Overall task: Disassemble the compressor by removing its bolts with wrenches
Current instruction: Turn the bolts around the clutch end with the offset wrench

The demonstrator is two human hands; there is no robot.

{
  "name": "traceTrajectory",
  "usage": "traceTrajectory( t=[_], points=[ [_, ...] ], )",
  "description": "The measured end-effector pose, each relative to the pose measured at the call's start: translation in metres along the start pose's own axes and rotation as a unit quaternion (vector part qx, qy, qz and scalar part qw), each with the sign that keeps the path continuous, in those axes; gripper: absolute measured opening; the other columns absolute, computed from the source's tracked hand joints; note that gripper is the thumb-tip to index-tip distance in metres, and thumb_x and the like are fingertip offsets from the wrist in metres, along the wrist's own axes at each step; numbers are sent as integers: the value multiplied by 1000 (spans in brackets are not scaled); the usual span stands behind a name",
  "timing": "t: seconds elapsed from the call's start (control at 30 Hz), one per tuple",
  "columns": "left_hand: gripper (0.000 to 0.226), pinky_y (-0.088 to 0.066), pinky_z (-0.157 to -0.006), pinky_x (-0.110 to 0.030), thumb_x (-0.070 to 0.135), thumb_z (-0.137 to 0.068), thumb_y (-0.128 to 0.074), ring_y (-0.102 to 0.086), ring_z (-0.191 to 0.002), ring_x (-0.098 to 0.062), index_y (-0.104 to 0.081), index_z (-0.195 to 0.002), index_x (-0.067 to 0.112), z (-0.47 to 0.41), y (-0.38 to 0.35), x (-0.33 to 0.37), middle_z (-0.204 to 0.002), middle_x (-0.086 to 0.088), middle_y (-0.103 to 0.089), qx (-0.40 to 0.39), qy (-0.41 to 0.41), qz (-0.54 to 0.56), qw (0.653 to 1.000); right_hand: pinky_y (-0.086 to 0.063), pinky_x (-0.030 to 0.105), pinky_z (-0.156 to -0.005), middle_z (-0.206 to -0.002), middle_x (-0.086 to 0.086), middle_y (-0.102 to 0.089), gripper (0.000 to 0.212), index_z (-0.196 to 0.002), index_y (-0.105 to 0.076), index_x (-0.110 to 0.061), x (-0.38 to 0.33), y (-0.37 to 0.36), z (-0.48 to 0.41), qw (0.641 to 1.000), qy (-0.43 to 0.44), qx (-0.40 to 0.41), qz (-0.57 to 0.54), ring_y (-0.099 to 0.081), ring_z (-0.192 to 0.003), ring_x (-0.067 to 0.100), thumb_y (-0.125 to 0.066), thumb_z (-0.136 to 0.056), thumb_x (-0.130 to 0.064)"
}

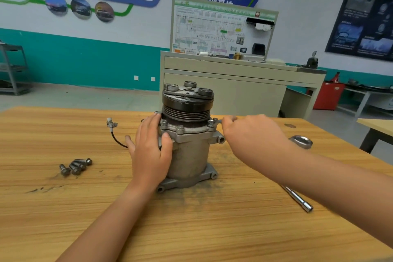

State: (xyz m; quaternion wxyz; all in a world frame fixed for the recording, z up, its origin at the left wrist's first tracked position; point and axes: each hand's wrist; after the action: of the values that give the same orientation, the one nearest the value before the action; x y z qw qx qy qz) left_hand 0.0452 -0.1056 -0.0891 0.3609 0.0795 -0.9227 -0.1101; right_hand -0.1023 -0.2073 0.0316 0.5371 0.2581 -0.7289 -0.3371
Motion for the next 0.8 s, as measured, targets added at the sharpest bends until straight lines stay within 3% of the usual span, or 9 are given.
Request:
traceTrajectory(
  t=[0.1, 0.2, 0.33, 0.43, 0.57, 0.67, 0.8],
  points=[
    [68, 0, -113, -55, 46, -81, -19, -33, -133, -12, -41, -139, 18, 1, 1, 1, -143, 3, -42, 0, -3, -2, 1000, -21, 27, -39, -69, 2, -44, 28, -118, -43, -5, 2, 3, -1, 1000, 7, 13, 11, -51, -65, 24, -38, -91, -1],
    [67, -2, -113, -54, 45, -82, -20, -35, -131, -11, -42, -138, 16, 1, 1, -1, -141, 1, -44, -3, -9, 7, 1000, -23, 27, -40, -58, -1, -29, 19, -109, -44, -9, 8, -6, -5, 1000, -7, 4, -10, -29, -47, 16, -35, -93, -7],
    [64, -2, -113, -51, 44, -83, -22, -29, -124, 4, -42, -138, 17, 0, -3, -4, -141, 3, -43, 8, -9, 9, 1000, -24, 27, -38, -55, -1, -30, 16, -108, -41, -9, 16, -17, -7, 1000, 5, 10, -9, -28, -42, 15, -35, -93, -6],
    [63, -2, -113, -51, 44, -83, -23, -27, -124, 6, -41, -138, 18, 2, -3, -5, -139, 9, -41, 9, -6, 20, 1000, -20, 24, -36, -53, 0, -29, 29, -123, -35, -4, 18, -19, -6, 999, 26, 20, 6, -28, -40, 16, -33, -94, -9],
    [64, -4, -112, -52, 45, -83, -23, -27, -124, 5, -41, -139, 18, 1, -1, -7, -141, 6, -41, -1, -8, 7, 1000, -22, 26, -37, -55, 0, -33, 52, -142, -11, -4, 23, -22, -7, 997, 73, 32, 22, -32, -43, 17, -28, -94, -9],
    [64, -6, -113, -55, 45, -84, -23, -27, -125, 6, -40, -140, 19, 1, 1, -6, -142, 5, -41, -13, -14, 4, 1000, -21, 27, -38, -56, -1, -34, 63, -144, -1, -9, 33, -28, -8, 994, 95, 46, 31, -31, -44, 15, -33, -90, -5],
    [65, -7, -114, -55, 46, -83, -22, -25, -126, 7, -38, -141, 21, 1, 2, -5, -140, 13, -38, -22, -13, 5, 1000, -17, 26, -39, -64, 0, -32, 64, -138, -4, -16, 44, -37, -19, 992, 86, 52, 70, -30, -46, 14, -40, -87, -1]
  ],
)
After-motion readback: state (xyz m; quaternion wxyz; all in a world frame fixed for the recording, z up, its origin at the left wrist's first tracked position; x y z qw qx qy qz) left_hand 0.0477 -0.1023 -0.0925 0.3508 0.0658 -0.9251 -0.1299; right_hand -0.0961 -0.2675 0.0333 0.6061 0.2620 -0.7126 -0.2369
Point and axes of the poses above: each hand's wrist, its own z-axis away from the middle knuckle, its own y-axis out of the back of the hand, x = y × z
